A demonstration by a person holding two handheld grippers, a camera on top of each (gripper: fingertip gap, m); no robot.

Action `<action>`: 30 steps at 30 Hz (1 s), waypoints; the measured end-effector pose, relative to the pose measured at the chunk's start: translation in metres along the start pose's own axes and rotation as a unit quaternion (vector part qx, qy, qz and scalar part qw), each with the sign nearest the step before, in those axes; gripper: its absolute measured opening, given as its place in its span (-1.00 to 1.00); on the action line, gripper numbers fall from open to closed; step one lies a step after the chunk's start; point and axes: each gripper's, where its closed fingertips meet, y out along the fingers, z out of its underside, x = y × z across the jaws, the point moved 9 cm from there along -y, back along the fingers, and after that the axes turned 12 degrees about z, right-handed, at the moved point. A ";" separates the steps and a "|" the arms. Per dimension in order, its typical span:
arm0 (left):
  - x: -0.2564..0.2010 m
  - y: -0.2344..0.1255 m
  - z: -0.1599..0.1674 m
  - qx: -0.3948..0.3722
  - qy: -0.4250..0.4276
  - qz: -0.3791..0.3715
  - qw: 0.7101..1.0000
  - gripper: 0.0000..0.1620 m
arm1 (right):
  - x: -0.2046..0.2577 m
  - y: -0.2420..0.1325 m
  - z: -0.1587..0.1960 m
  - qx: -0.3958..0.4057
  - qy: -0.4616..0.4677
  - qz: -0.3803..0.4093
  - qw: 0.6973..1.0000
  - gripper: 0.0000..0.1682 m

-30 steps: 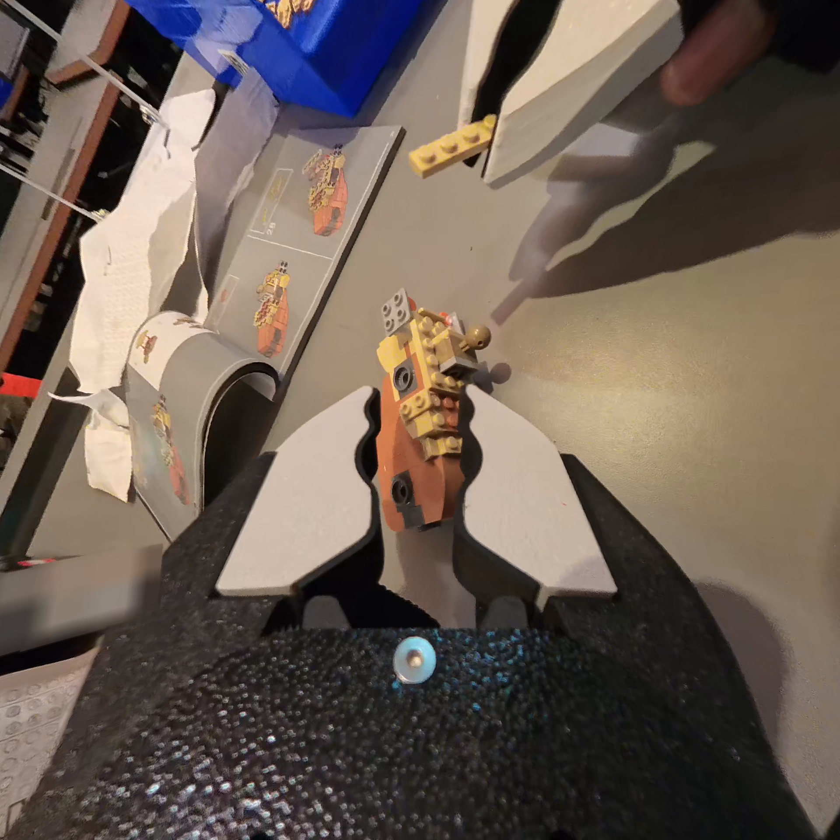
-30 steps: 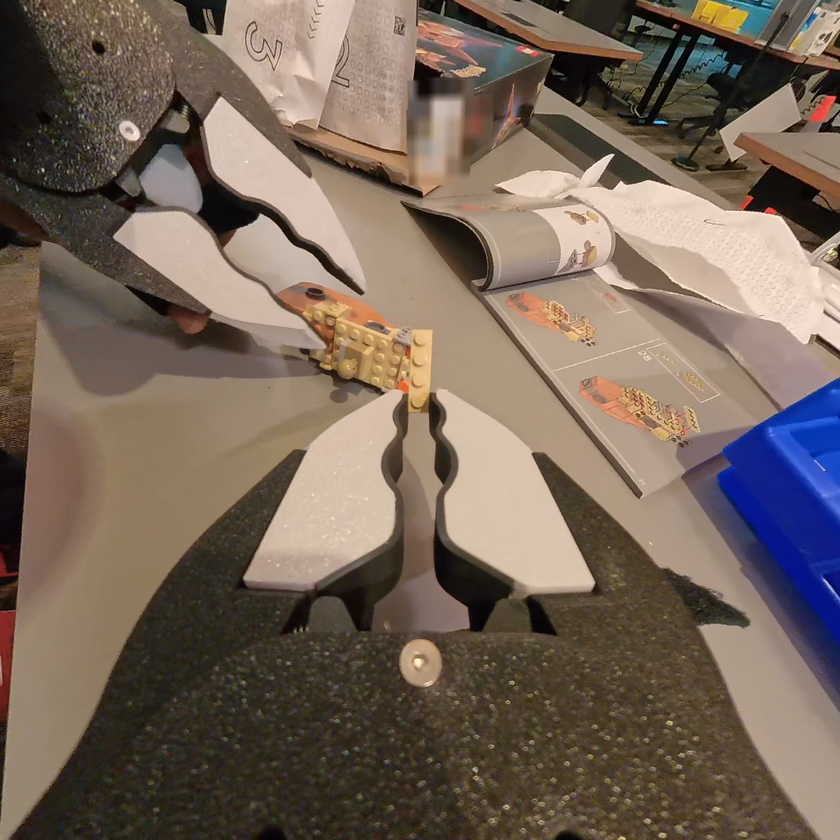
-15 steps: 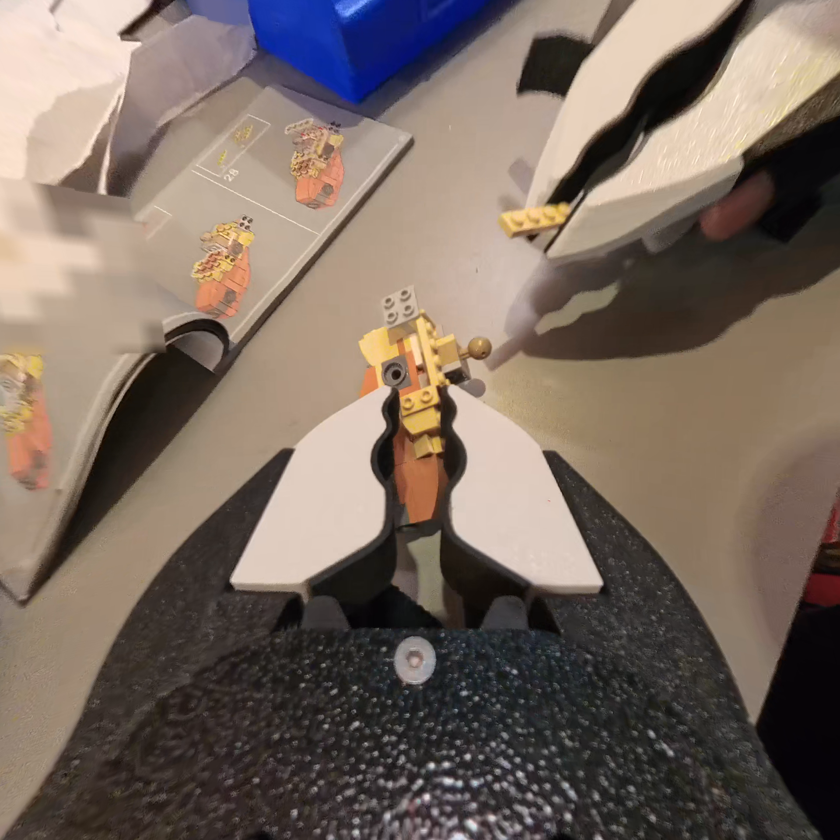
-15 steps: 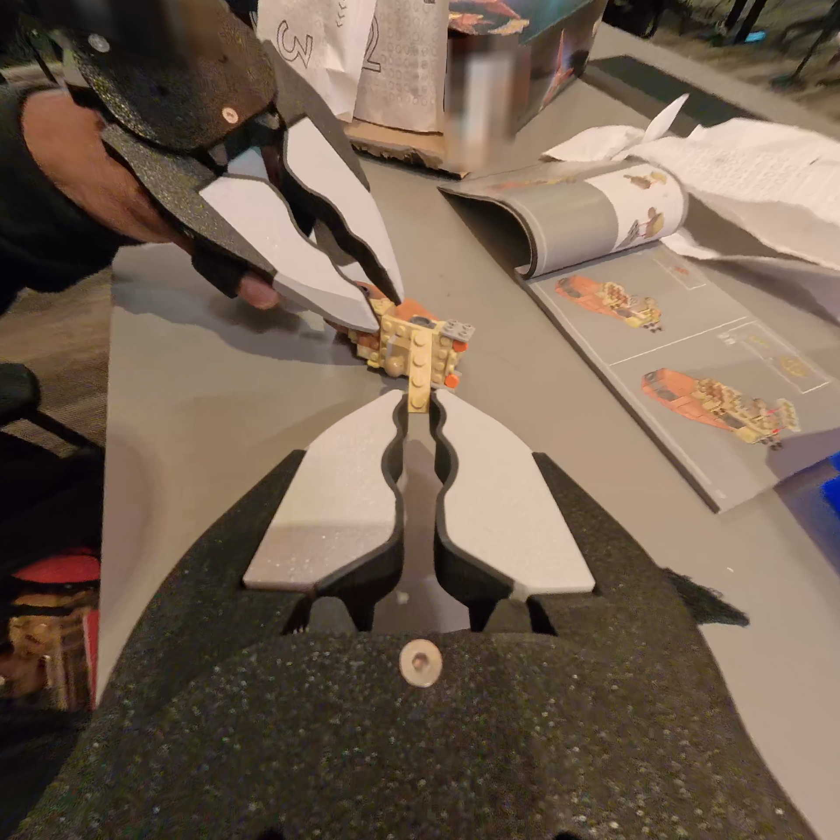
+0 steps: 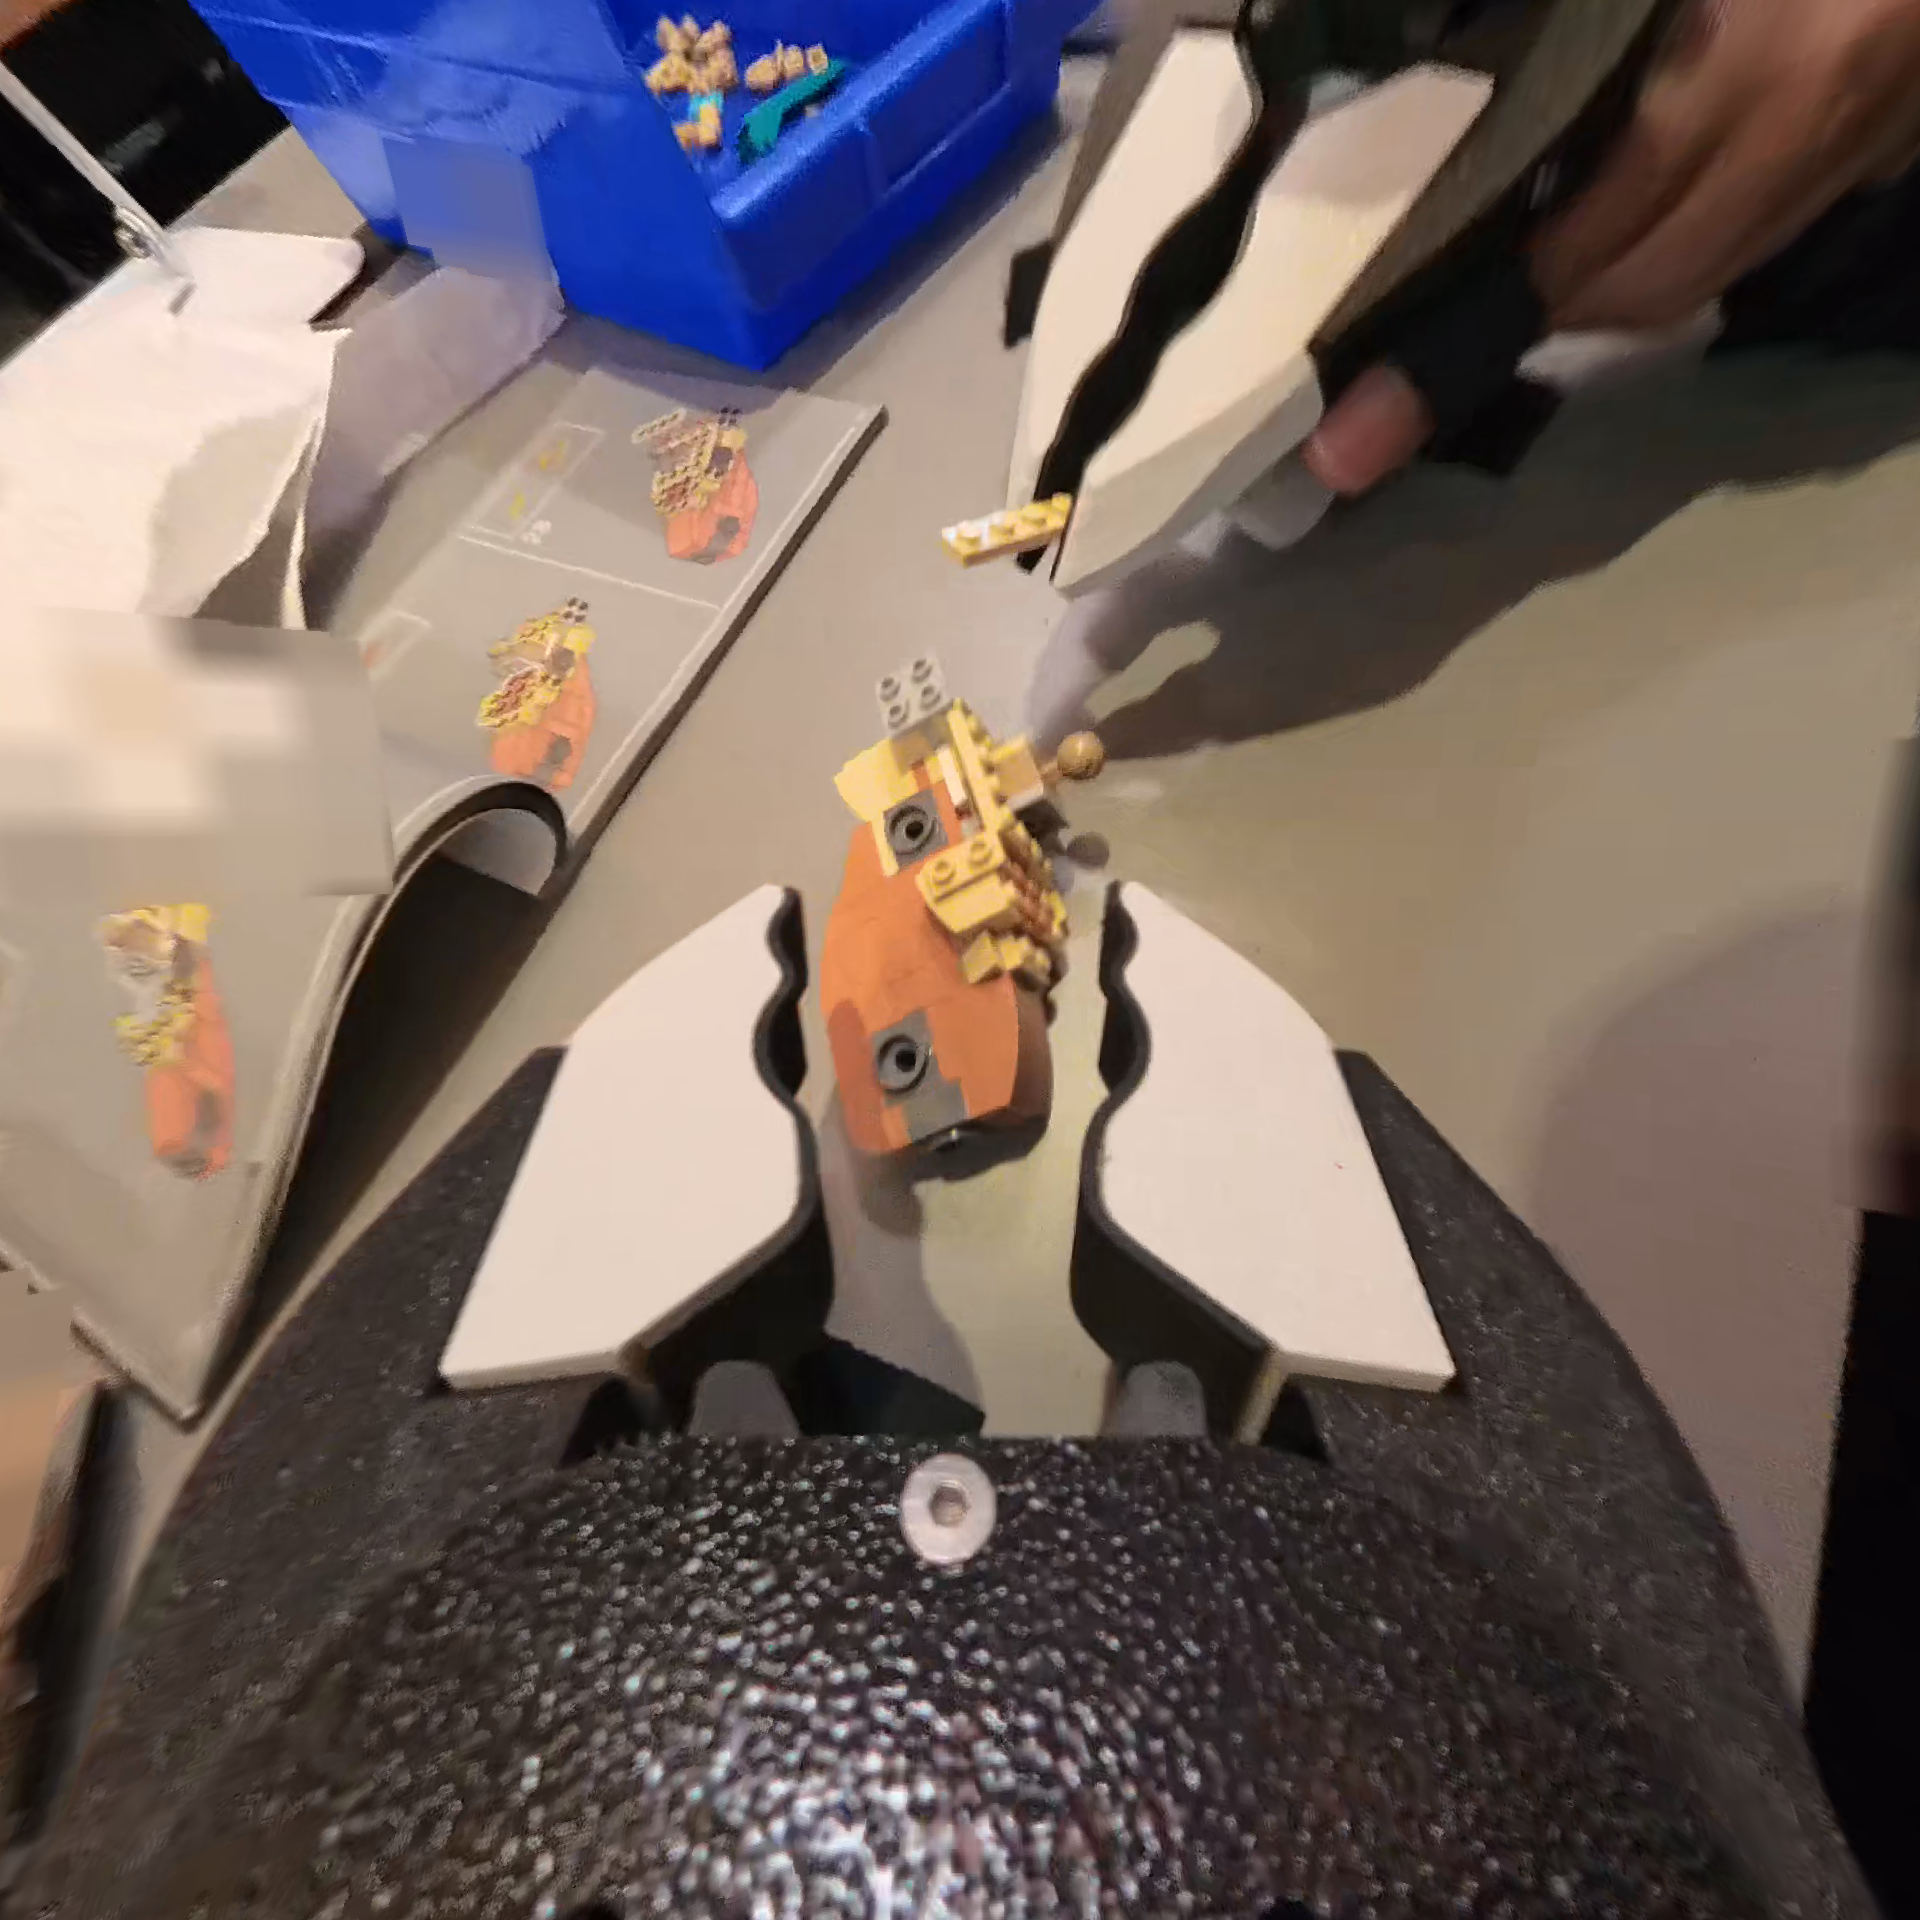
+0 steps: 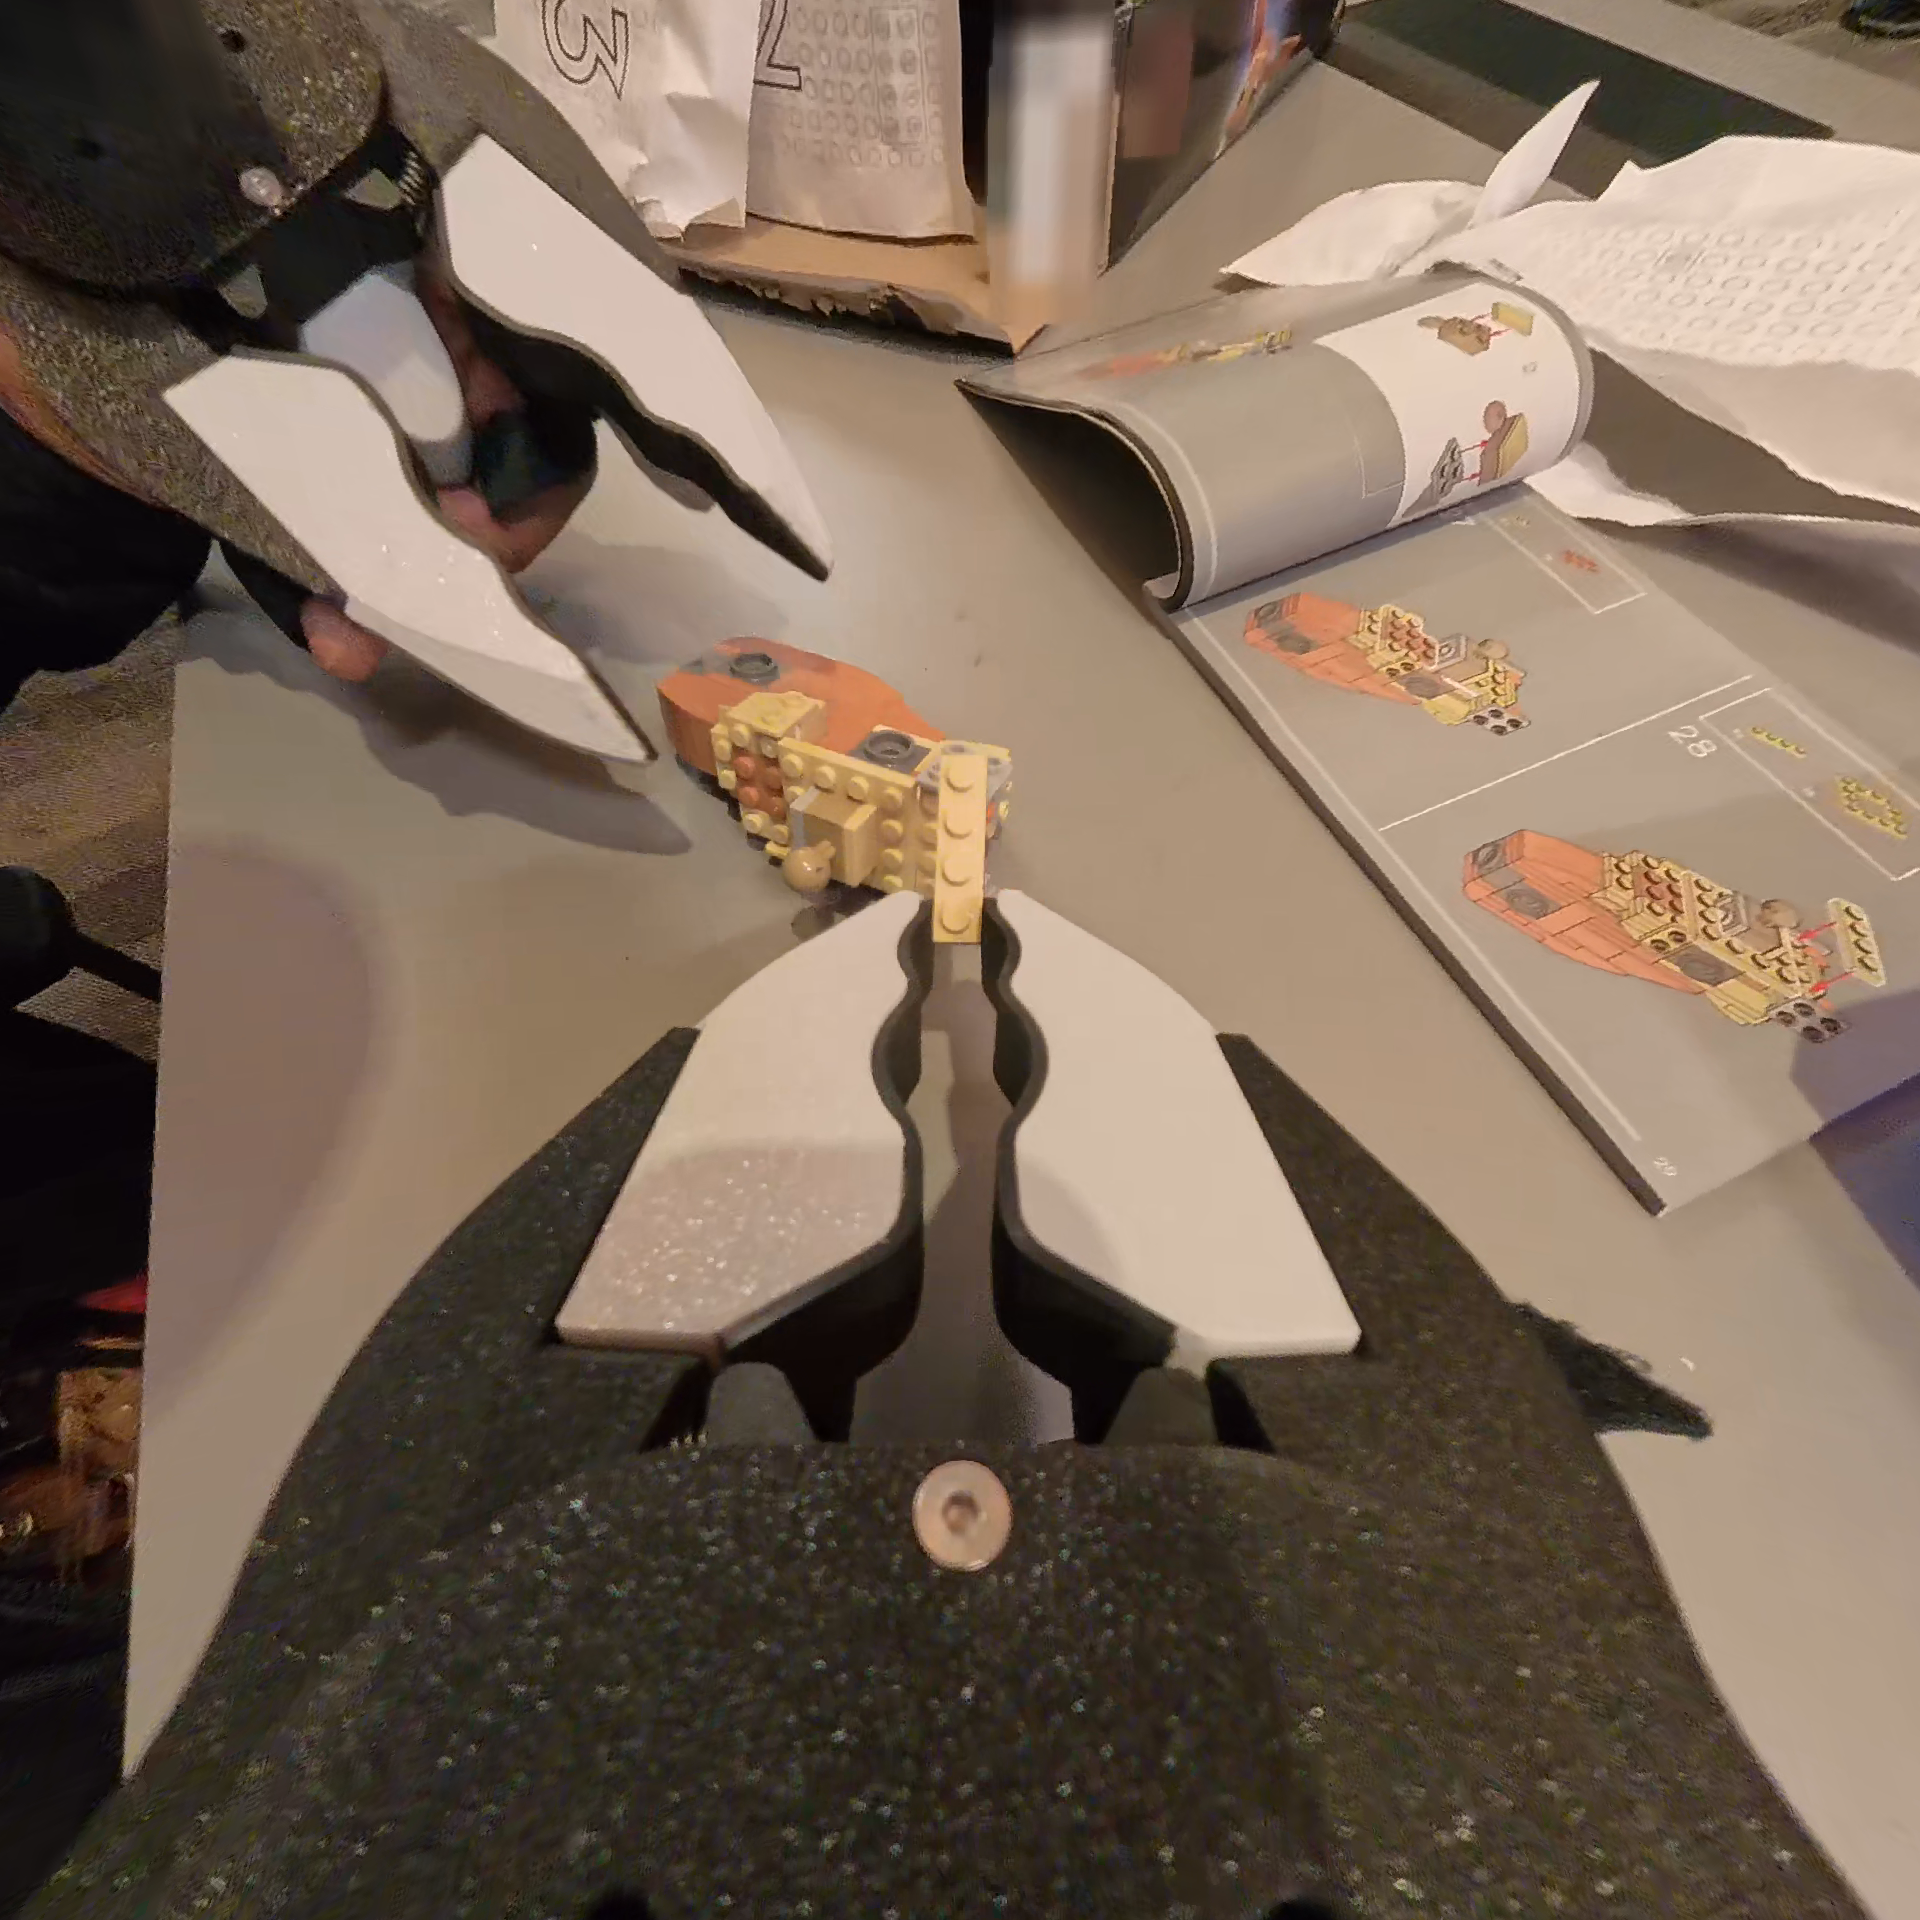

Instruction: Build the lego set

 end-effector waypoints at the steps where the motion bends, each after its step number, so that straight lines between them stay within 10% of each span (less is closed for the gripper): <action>1: -0.002 0.000 0.002 0.017 0.015 -0.005 1.000 -0.29 | 0.000 -0.001 0.000 -0.004 0.001 -0.002 1.000 -0.91; 21: 0.002 0.026 0.009 0.102 0.007 0.032 0.994 -0.36 | -0.004 -0.013 0.009 0.022 0.013 -0.009 1.000 -0.90; 30: 0.008 0.028 0.004 0.022 -0.228 0.129 0.965 -0.37 | -0.004 -0.019 0.013 0.035 0.009 -0.008 0.999 -0.90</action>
